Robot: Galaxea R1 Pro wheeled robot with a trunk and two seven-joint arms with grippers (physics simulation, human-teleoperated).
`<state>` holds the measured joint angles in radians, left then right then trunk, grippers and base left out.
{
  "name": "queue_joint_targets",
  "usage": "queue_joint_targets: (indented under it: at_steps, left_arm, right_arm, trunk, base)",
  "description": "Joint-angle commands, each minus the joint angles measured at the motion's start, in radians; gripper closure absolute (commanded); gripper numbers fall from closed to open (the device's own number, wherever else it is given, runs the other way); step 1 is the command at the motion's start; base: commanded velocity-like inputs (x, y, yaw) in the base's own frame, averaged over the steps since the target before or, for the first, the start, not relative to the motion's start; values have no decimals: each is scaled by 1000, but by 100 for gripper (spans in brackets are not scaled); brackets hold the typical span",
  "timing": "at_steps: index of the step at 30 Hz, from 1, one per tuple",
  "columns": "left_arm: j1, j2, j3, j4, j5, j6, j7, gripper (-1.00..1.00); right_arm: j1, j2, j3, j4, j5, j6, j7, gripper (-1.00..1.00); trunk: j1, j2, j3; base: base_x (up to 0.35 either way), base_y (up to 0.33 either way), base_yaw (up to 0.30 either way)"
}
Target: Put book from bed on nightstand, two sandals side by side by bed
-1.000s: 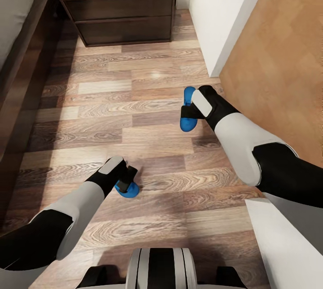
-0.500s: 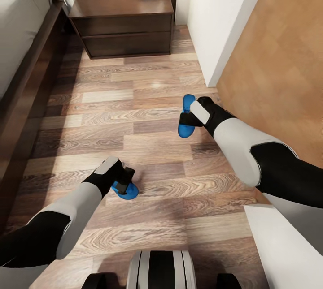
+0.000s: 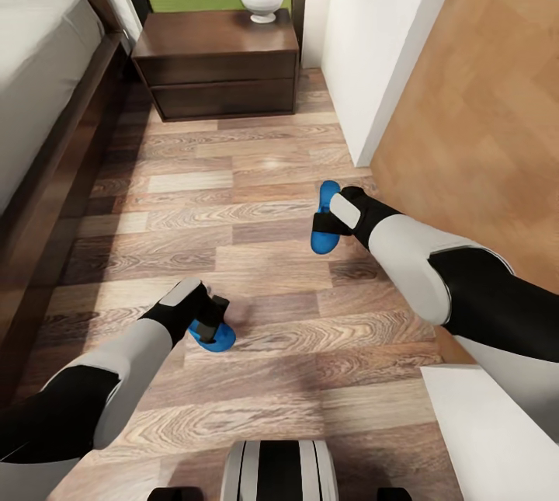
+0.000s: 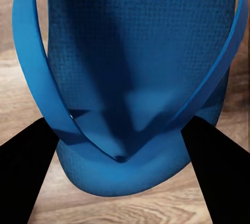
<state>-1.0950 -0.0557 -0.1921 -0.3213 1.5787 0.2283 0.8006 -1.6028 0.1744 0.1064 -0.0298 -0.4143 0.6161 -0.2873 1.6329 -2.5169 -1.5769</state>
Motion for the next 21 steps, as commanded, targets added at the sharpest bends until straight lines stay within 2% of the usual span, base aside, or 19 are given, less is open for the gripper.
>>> queue_joint_targets:
  at_steps: [1,3,4,5,8,9,16,21]
  left_arm:
    - [0,4,-6,29,1,7,-18,100]
    - [0,5,-6,58,0,8,-56,100]
    - [0,6,-6,96,-3,8,-110,100]
    - [0,6,-6,111,-4,8,-129,100]
    - [0,7,-6,133,-5,8,-148,100]
    - [0,26,-6,155,-5,9,-160,100]
    - [0,42,-6,163,-5,52,-164,100]
    - [0,51,-6,163,-5,58,-163,100]
  right_arm:
    - [11,0,8,-1,-11,4,-6,100]
    - [20,0,9,-1,-10,3,-6,100]
    - [29,0,9,-1,-10,3,-6,100]
    - [33,0,9,-1,-9,2,-6,100]
    - [39,0,9,-1,-9,2,-6,100]
    - [51,0,10,-1,-9,1,-5,100]
    - [69,0,11,-2,-9,-1,-5,100]
    - [77,0,11,-2,-9,-1,-5,100]
  trunk:
    - [-1,0,3]
    - [-1,1,11]
    - [-2,1,15]
    - [-2,1,19]
    - [-4,2,32]
    - [-4,2,37]
    - [-7,4,74]
    - [-10,5,101]
  base:
    - [0,0,0]
    - [0,0,0]
    - [0,0,0]
    - [0,0,0]
    - [0,0,5]
    - [0,0,66]
    - [0,0,82]
    - [0,0,99]
